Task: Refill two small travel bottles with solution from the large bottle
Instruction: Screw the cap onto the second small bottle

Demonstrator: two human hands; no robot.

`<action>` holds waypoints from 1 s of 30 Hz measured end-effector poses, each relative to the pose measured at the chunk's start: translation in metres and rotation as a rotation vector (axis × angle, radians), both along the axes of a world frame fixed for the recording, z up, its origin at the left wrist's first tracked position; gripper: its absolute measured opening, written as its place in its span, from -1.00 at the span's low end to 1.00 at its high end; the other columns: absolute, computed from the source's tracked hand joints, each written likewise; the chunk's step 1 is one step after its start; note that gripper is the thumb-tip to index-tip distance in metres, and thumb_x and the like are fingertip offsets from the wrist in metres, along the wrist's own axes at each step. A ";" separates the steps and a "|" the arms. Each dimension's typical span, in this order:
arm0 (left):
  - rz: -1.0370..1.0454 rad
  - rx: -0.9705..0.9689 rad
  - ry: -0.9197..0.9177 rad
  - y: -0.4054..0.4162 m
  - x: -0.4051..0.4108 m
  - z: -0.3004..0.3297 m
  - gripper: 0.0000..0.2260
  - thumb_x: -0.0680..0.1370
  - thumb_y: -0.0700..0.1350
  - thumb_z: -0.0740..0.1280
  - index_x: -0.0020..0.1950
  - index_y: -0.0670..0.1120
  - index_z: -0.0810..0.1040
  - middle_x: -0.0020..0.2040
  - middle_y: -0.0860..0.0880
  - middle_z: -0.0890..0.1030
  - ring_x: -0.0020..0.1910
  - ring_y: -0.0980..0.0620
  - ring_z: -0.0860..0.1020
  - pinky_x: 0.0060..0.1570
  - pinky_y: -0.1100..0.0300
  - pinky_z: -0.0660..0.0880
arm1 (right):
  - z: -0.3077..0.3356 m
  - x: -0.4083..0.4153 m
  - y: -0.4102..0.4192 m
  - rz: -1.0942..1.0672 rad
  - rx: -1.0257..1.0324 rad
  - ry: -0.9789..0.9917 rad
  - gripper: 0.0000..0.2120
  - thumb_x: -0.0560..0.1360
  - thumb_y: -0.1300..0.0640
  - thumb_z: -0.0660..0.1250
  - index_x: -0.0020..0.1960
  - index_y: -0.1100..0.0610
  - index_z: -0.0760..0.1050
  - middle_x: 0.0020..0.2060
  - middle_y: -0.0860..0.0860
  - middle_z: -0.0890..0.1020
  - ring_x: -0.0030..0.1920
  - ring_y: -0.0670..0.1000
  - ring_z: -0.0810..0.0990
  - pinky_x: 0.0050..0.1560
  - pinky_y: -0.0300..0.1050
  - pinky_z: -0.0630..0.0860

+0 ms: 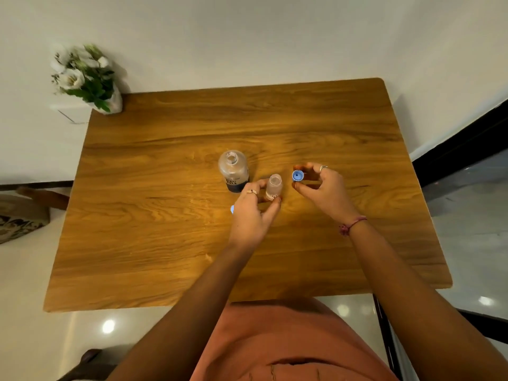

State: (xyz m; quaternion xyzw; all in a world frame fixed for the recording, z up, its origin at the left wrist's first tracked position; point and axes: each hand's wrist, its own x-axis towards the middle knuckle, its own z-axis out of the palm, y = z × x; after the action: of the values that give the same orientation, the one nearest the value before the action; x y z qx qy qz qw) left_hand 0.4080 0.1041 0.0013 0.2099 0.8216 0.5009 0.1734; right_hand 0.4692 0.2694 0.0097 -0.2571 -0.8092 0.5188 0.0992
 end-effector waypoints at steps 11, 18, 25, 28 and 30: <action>0.010 0.167 0.058 -0.004 -0.052 0.083 -0.72 0.45 -0.10 0.45 0.09 0.06 0.45 0.00 -0.07 0.61 -0.12 0.12 0.60 -0.25 0.40 0.52 | 0.077 -0.045 -0.016 -0.072 -0.082 0.198 -0.64 0.43 0.19 0.44 0.21 0.08 0.51 0.07 -0.02 0.63 0.07 -0.07 0.60 0.04 -0.14 0.57; 0.045 0.280 0.093 -0.010 -0.081 0.135 -0.66 0.44 -0.10 0.46 0.17 -0.04 0.48 -0.05 0.00 0.62 -0.18 0.18 0.60 -0.28 0.40 0.51 | 0.138 -0.076 -0.022 -0.047 -0.170 0.378 -0.62 0.39 0.24 0.46 0.18 0.10 0.47 0.01 -0.02 0.64 0.00 -0.10 0.63 -0.03 -0.24 0.58; 0.025 0.412 0.125 -0.012 -0.109 0.186 -0.69 0.45 -0.10 0.46 0.17 -0.08 0.53 -0.38 0.10 0.55 -0.42 0.25 0.51 -0.42 0.42 0.39 | 0.195 -0.103 -0.022 0.016 -0.178 0.530 -0.65 0.35 0.22 0.48 0.10 0.12 0.51 0.00 0.04 0.66 0.00 -0.01 0.65 0.03 -0.18 0.58; 0.022 0.420 0.146 -0.010 -0.118 0.206 -0.72 0.45 -0.07 0.45 0.13 0.02 0.53 -0.45 0.14 0.55 -0.44 0.26 0.51 -0.44 0.45 0.37 | 0.219 -0.112 -0.023 0.071 -0.193 0.589 -0.65 0.33 0.17 0.47 0.10 0.09 0.53 0.01 0.03 0.66 0.03 0.01 0.64 0.04 -0.15 0.57; 0.014 0.443 0.156 -0.009 -0.124 0.217 -0.74 0.45 -0.06 0.44 0.10 0.09 0.51 -0.46 0.19 0.55 -0.42 0.27 0.53 -0.42 0.47 0.38 | 0.235 -0.117 -0.023 0.106 -0.214 0.617 -0.64 0.33 0.12 0.44 0.12 0.05 0.54 0.01 -0.01 0.67 0.03 0.00 0.64 -0.02 -0.17 0.58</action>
State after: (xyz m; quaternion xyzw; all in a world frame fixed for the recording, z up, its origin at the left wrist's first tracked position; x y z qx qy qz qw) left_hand 0.2840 0.0951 0.2184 0.2752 0.7039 0.6525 0.0556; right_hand 0.3522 0.2466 0.2451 -0.0542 -0.6943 0.6586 0.2850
